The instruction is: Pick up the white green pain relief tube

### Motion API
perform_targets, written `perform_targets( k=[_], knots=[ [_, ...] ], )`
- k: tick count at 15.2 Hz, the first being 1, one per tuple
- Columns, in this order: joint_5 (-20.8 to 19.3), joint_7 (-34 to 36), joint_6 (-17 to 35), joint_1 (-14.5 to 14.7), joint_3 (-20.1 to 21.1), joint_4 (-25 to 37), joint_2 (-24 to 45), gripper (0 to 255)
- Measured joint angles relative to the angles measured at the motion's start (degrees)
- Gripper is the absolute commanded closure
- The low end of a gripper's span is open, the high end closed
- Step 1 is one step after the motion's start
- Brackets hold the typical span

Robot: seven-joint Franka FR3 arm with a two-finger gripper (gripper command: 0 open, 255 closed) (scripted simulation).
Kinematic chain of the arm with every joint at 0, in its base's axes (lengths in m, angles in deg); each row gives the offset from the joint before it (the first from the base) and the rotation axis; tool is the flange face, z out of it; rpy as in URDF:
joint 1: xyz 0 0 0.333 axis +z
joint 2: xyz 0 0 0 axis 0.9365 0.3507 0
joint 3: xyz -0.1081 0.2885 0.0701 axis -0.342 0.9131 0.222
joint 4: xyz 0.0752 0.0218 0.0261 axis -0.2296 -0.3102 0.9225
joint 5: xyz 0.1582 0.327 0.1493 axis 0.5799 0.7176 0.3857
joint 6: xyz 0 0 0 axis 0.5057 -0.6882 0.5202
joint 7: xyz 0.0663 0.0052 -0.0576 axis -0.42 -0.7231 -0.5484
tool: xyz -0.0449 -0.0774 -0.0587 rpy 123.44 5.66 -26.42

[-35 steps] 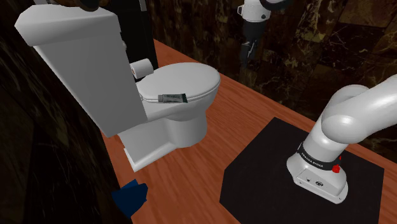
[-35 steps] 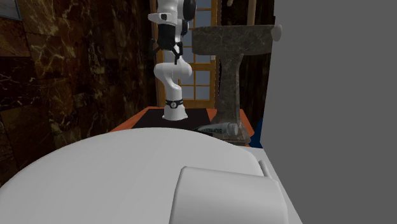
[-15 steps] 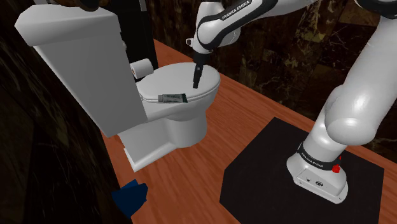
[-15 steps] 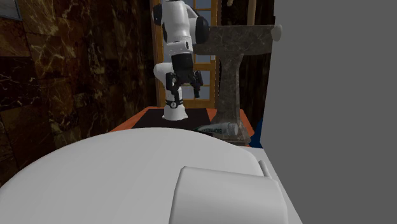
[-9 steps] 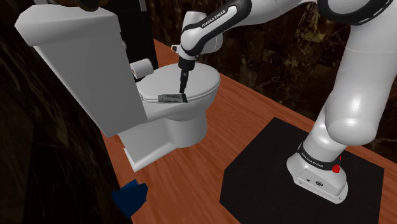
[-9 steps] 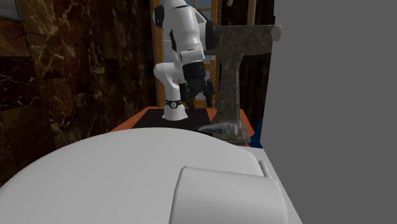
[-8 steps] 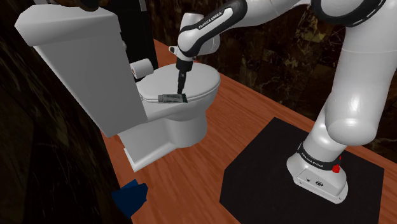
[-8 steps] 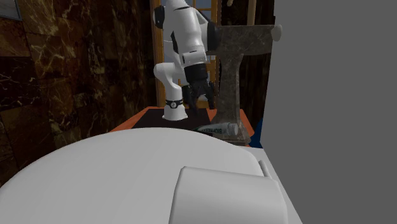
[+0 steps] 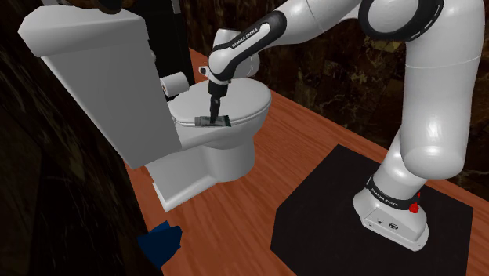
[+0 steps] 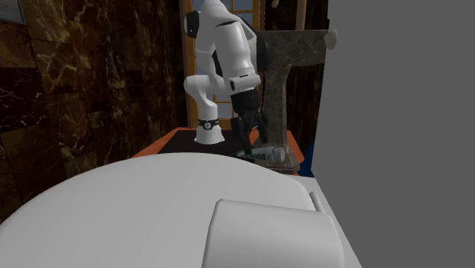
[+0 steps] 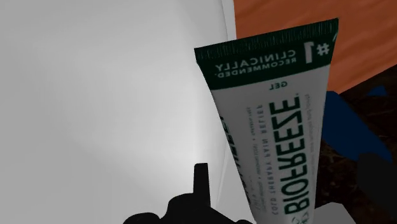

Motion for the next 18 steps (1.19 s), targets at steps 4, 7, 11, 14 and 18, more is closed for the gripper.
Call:
perform_targets(
  k=[4, 7, 11, 14, 18],
  knots=[
    [0.47, -0.7, 2.19, -0.04, 0.21, -0.93, 1.32, 255],
    [0.49, -0.72, 2.34, -0.05, 0.2, -0.83, 1.41, 255],
    [0.5, -0.75, 2.43, -0.05, 0.22, -0.91, 1.37, 255],
    [0.49, -0.74, 2.35, -0.05, 0.21, -0.85, 1.4, 255],
    [0.08, -0.1, 0.47, 0.03, 0.05, -0.07, 0.37, 255]
  ],
)
